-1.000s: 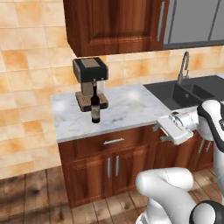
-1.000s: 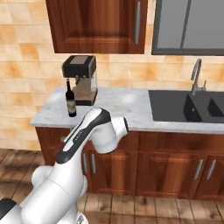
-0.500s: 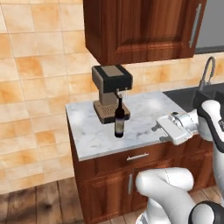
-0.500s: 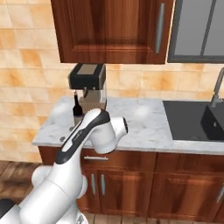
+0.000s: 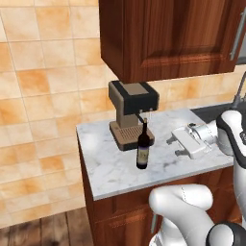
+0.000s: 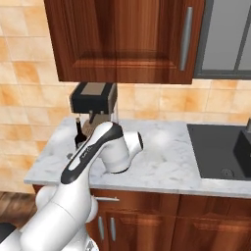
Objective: Place the drinks on the dining counter in a tight cluster.
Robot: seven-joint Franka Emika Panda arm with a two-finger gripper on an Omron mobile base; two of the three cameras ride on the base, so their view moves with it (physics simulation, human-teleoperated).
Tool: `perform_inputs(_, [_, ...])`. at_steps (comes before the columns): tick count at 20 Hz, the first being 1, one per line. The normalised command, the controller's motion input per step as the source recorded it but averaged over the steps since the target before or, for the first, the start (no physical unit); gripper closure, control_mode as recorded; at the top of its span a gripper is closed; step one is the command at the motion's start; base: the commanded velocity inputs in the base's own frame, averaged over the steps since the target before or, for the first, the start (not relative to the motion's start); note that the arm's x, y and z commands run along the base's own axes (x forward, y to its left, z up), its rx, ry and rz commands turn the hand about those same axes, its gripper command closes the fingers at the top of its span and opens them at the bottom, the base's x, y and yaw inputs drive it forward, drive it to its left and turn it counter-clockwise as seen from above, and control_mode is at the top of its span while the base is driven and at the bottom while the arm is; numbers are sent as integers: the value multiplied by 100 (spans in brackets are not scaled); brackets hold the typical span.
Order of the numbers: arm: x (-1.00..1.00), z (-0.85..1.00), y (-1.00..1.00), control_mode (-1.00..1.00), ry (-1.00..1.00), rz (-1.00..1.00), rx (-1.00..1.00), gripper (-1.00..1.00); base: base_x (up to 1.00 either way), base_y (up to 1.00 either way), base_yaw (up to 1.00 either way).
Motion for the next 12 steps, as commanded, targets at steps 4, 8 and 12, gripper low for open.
perform_inputs(4, [0,0,0,100,0,0,0,-100,38,1,10])
perform_inputs(8, [0,0,0,100,0,0,0,-100,8,0,6])
perform_inputs(12, [0,0,0,100,0,0,0,-100,0,0,0])
